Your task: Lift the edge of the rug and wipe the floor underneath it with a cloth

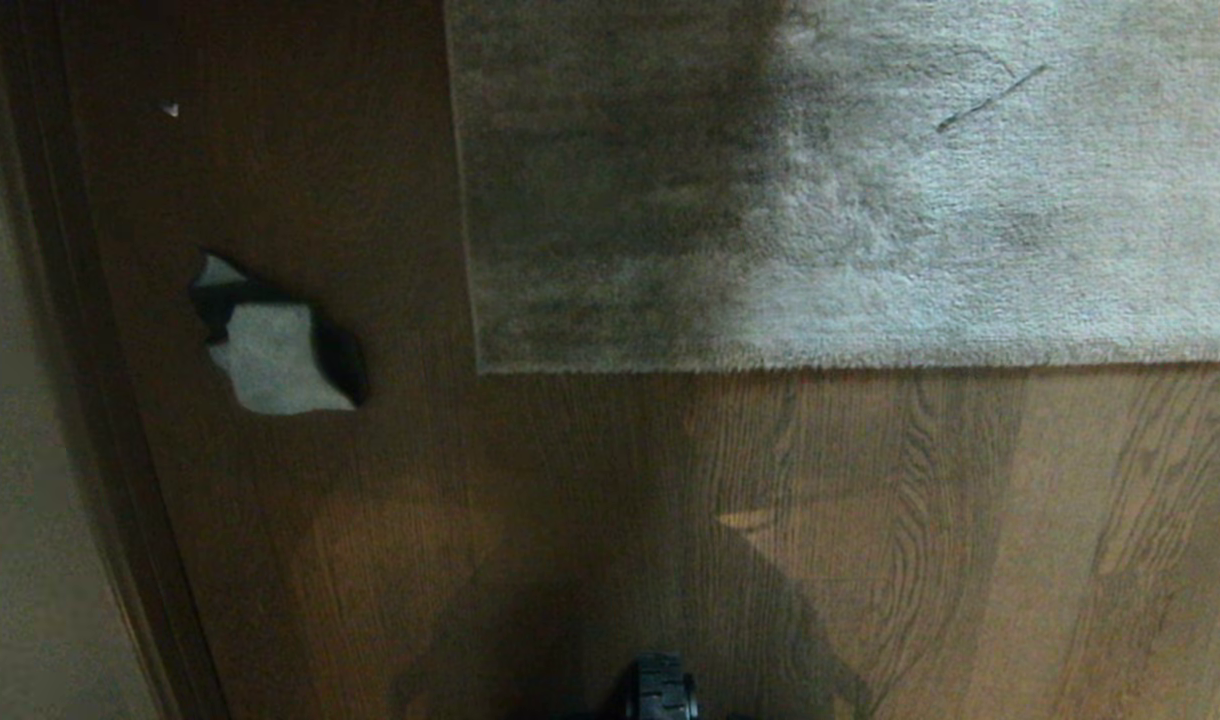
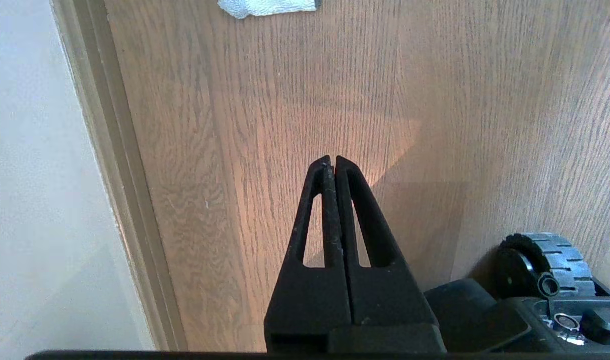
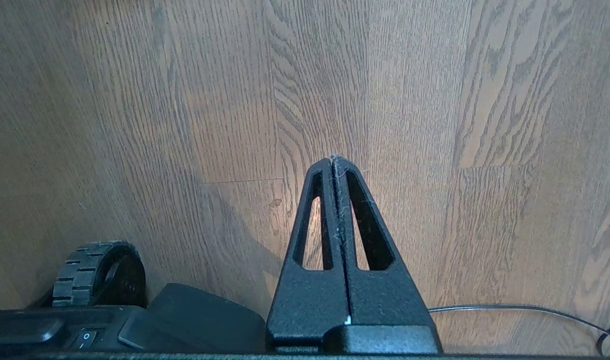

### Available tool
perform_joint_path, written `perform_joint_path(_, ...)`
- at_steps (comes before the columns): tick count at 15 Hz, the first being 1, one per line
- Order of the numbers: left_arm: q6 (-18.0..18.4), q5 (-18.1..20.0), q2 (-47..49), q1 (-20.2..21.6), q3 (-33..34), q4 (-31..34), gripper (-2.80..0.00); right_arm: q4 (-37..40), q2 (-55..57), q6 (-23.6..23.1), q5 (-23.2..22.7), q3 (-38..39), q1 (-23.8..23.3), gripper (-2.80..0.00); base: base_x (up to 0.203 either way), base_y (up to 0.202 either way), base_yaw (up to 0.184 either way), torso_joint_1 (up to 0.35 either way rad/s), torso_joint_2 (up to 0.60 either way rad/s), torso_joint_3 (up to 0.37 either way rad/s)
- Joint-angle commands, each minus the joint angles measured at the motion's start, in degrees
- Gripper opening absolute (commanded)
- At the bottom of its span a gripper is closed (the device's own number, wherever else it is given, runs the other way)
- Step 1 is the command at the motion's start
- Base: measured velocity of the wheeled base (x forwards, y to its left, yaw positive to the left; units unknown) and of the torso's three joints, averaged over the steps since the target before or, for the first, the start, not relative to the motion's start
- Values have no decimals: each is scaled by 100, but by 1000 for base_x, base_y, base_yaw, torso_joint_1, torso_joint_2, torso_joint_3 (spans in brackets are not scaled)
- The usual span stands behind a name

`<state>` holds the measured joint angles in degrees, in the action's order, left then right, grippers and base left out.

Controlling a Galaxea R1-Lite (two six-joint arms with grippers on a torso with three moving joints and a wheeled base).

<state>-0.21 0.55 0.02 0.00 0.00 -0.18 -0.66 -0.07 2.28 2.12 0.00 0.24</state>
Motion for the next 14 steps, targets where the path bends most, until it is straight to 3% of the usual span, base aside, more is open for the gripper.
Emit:
perform_joint_path(1, 12, -2, -2, 0, 0, 1, -280, -4, 7, 1, -1, 0, 2, -280, 0, 0, 0, 0, 0, 0)
perform_joint_path(14, 30, -11, -2, 0, 0, 9, -280, -4, 7, 1, -1, 0, 2, -280, 0, 0, 0, 0, 0, 0)
